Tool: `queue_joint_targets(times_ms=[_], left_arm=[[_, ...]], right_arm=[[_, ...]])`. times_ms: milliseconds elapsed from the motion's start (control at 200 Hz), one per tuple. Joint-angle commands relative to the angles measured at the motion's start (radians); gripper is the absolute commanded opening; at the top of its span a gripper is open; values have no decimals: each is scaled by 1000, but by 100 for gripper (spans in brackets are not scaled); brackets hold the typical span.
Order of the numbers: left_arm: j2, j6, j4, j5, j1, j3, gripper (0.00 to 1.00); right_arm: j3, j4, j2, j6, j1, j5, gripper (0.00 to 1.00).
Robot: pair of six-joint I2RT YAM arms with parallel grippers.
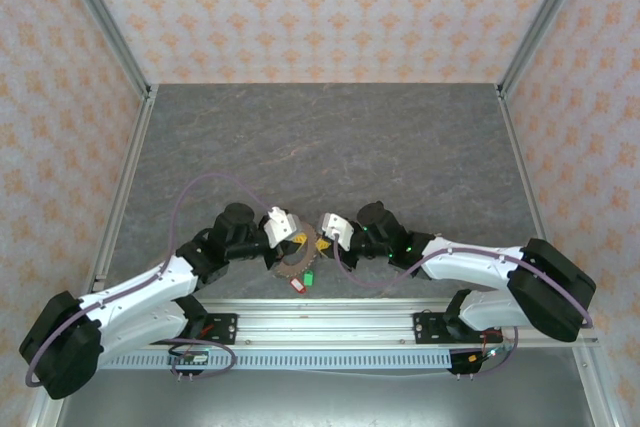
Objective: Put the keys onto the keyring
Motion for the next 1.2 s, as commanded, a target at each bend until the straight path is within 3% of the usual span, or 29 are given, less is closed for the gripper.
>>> queue_joint_targets(times_ms=[0,75,230,510,726,1006,1196], left_arm=[[-17,-19,26,-42,2,-16,0],[-9,-11,13,-33,2,-13,0],[29,-18,13,11,2,1,18],[62,-41,114,20,9,-21,18],[27,-51,171,61,49,-55,18],[25,-30,149,203,59,-35,19],[40,-5,104,221,59,-8,21]], right_arm=[[7,41,-12,16,8,-15,0],[4,65,-12,13,8,-21,0],[9,87,-18,6,8,-34,0],[-14,139,-53,-20,7,-69,0],[-15,162,-49,19,-60,-216,0],[16,177,17,-15,-107,-317,0],[41,167,42,-31,-112,-324,0]])
